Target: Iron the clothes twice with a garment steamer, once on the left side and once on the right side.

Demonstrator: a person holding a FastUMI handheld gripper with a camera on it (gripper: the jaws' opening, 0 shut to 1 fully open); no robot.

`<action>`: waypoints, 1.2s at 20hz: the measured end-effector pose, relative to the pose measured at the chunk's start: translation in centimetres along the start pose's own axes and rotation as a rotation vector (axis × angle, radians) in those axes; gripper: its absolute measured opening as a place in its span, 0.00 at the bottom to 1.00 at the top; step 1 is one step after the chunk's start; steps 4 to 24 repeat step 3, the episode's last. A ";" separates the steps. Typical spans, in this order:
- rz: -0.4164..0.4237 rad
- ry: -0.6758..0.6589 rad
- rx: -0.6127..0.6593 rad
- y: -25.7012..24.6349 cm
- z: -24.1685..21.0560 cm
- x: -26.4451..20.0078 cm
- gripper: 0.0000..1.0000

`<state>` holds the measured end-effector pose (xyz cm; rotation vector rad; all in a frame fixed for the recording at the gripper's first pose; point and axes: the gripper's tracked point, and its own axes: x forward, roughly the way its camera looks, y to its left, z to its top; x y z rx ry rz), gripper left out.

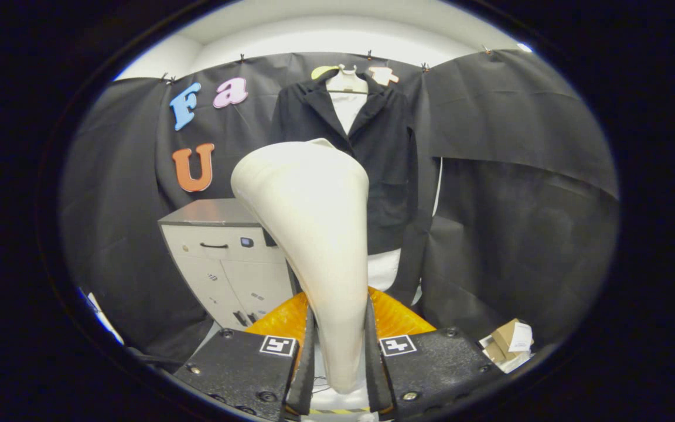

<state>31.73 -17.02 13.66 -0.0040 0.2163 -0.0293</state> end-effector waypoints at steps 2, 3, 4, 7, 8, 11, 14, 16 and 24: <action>0.015 -0.019 -0.007 0.7 0.3 -0.8 0.39; 0.019 -0.031 -0.013 0.9 0.4 -1.0 0.39; 0.019 -0.031 -0.013 0.9 0.4 -1.0 0.39; 0.019 -0.031 -0.013 0.9 0.4 -1.0 0.39; 0.019 -0.031 -0.013 0.9 0.4 -1.0 0.39; 0.019 -0.031 -0.013 0.9 0.4 -1.0 0.39; 0.019 -0.031 -0.013 0.9 0.4 -1.0 0.39; 0.019 -0.031 -0.013 0.9 0.4 -1.0 0.39; 0.019 -0.031 -0.013 0.9 0.4 -1.0 0.39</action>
